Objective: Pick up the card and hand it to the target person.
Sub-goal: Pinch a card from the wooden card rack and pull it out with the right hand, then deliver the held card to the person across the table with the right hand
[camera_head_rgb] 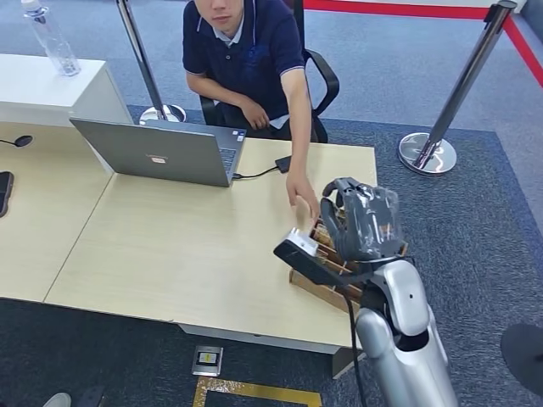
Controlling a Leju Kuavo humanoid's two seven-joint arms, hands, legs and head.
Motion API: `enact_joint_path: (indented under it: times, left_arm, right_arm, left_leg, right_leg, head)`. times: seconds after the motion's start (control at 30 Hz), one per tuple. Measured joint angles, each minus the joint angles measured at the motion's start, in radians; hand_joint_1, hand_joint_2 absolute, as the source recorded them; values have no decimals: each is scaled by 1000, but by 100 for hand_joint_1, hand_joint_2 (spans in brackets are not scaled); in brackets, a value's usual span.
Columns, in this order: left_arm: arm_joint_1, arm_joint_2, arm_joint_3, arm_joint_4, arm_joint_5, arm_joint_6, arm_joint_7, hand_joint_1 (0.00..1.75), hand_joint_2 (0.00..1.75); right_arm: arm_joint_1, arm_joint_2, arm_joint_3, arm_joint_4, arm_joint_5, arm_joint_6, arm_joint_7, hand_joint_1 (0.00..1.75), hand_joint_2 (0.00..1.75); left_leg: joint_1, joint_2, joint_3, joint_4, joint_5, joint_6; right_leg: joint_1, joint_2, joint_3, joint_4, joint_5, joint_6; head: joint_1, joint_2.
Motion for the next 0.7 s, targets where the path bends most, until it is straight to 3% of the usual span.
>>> enact_joint_path:
  times: [0.33,0.7]
  left_arm:
    - [-4,-1,0,0,-1,0,-1,0,0]
    - [-6,-3,0,4,-9,-2,1,0,0]
  right_arm:
    - [-251,127,11,349,-21,-66,-7,175,175]
    - [-376,174,10,583,-28,-83,3,175,175]
  left_leg:
    - [1,0,-1,0,1,-1]
    - [1,0,-1,0,1,-1]
  right_leg:
    - [0,0,-1,1,1,-1]
    - [0,0,-1,1,1,0]
  head:
    - [0,0]
    - [0,0]
